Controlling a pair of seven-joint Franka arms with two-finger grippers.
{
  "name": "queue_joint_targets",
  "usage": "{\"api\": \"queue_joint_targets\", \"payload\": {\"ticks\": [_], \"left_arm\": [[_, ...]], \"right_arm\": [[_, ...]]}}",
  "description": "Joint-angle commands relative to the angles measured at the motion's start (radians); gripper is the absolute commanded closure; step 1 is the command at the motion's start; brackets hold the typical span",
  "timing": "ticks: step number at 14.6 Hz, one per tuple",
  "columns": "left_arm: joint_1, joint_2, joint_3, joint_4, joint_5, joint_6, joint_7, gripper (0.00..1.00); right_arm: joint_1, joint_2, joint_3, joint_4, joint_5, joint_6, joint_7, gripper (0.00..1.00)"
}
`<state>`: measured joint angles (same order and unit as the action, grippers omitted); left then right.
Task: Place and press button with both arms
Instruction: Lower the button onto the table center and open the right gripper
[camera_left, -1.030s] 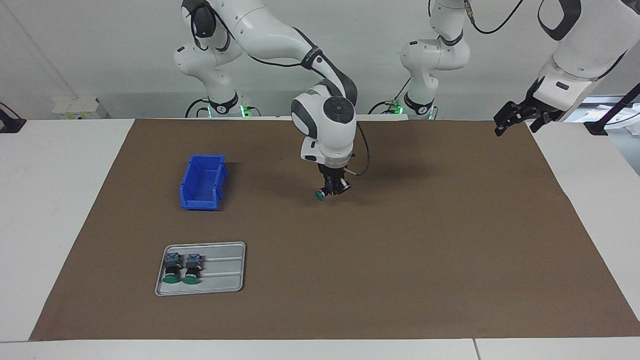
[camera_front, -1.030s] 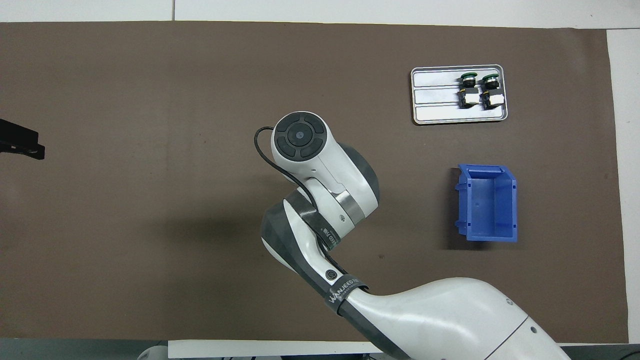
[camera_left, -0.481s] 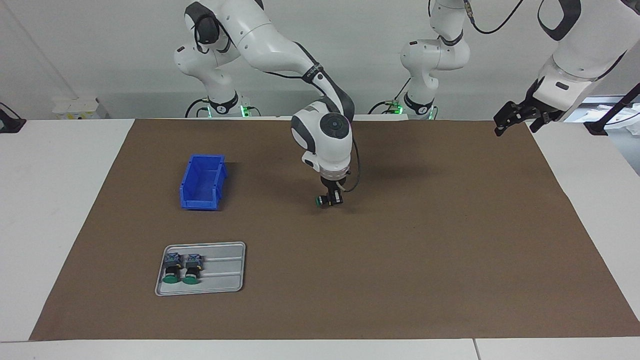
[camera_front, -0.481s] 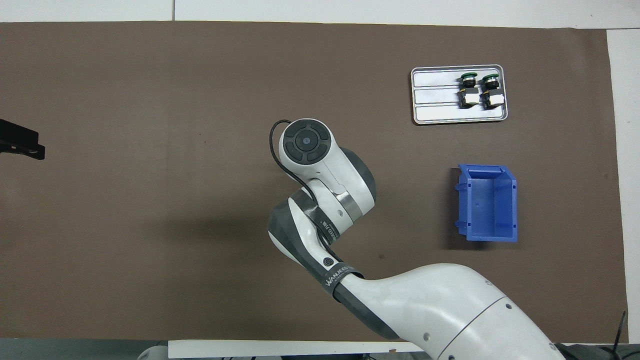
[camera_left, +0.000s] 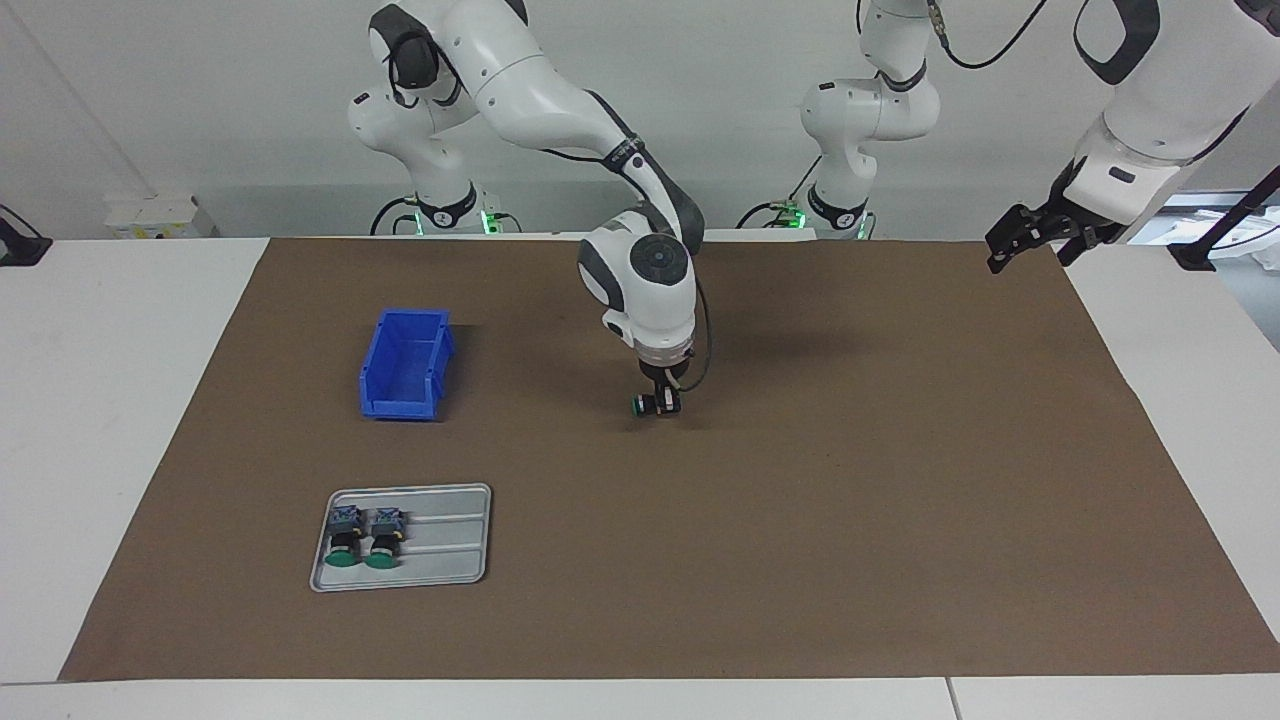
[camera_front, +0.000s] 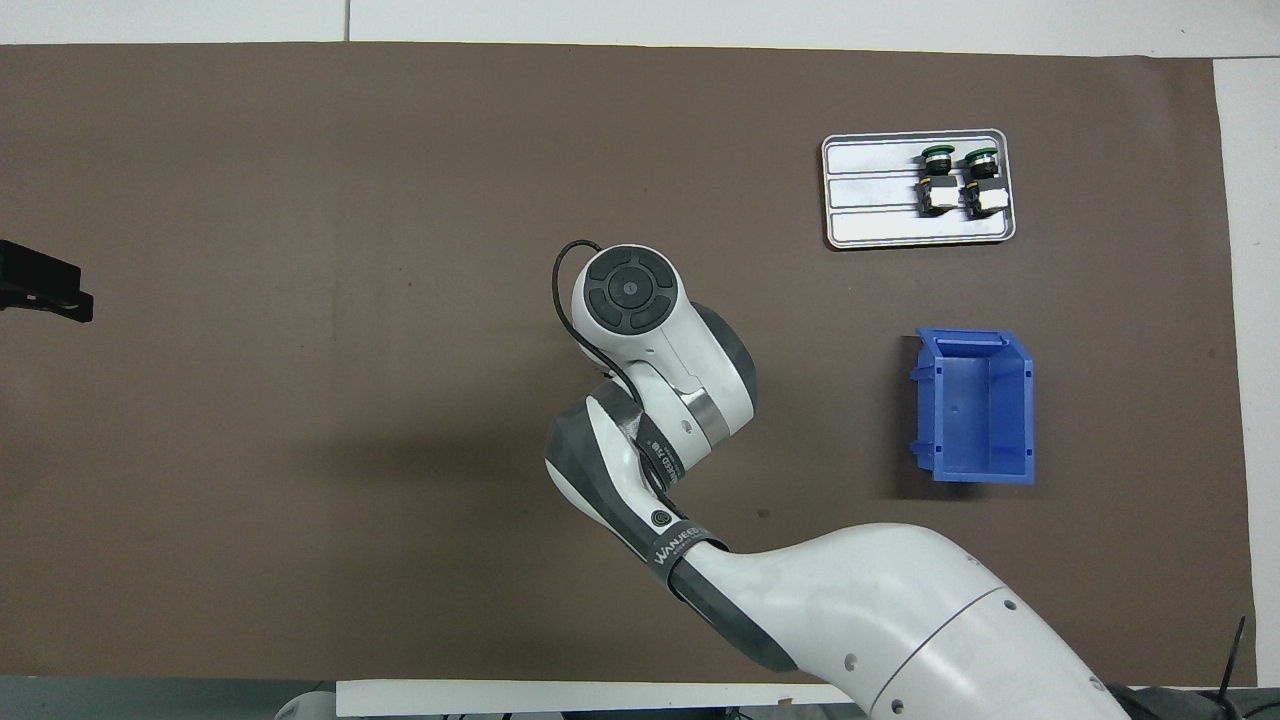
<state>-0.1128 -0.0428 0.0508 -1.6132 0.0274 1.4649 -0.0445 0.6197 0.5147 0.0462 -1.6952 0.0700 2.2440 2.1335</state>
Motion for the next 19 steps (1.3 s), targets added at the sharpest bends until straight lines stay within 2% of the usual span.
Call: {"api": "queue_joint_targets", "payload": {"ticks": [1,2,5,6,9,12,15,19], "left_arm": [[-0.001,-0.029,0.003,-0.034,0.016,0.035,0.000,0.00],[-0.001,-0.029,0.003,-0.037,0.016,0.035,0.001,0.00],[-0.002,-0.032,0.003,-0.044,0.016,0.035,0.000,0.00],[-0.002,-0.032,0.003,-0.044,0.016,0.035,0.000,0.00],[-0.001,-0.032,0.003,-0.045,0.016,0.037,-0.032,0.00],[-0.001,-0.038,0.003,-0.057,0.016,0.052,-0.071,0.00],[-0.011,-0.051,0.003,-0.094,0.014,0.075,-0.106,0.00],[-0.036,-0.039,-0.009,-0.111,0.009,0.092,-0.231,0.00]], "right_arm": [[-0.012,-0.024,0.011,-0.032,0.013,0.022,0.011,0.59],[-0.012,-0.024,0.009,-0.031,0.014,0.020,0.013,0.55],[-0.015,-0.024,0.009,-0.017,0.014,0.008,0.005,0.09],[-0.017,-0.024,0.011,0.000,0.014,0.002,0.005,0.02],[-0.021,-0.022,0.009,0.074,0.011,-0.063,0.002,0.02],[-0.110,-0.120,0.006,0.072,0.011,-0.134,-0.053,0.02],[-0.191,-0.217,0.006,0.069,0.011,-0.228,-0.217,0.02],[-0.305,-0.306,0.004,0.069,0.011,-0.371,-0.588,0.02]]}}
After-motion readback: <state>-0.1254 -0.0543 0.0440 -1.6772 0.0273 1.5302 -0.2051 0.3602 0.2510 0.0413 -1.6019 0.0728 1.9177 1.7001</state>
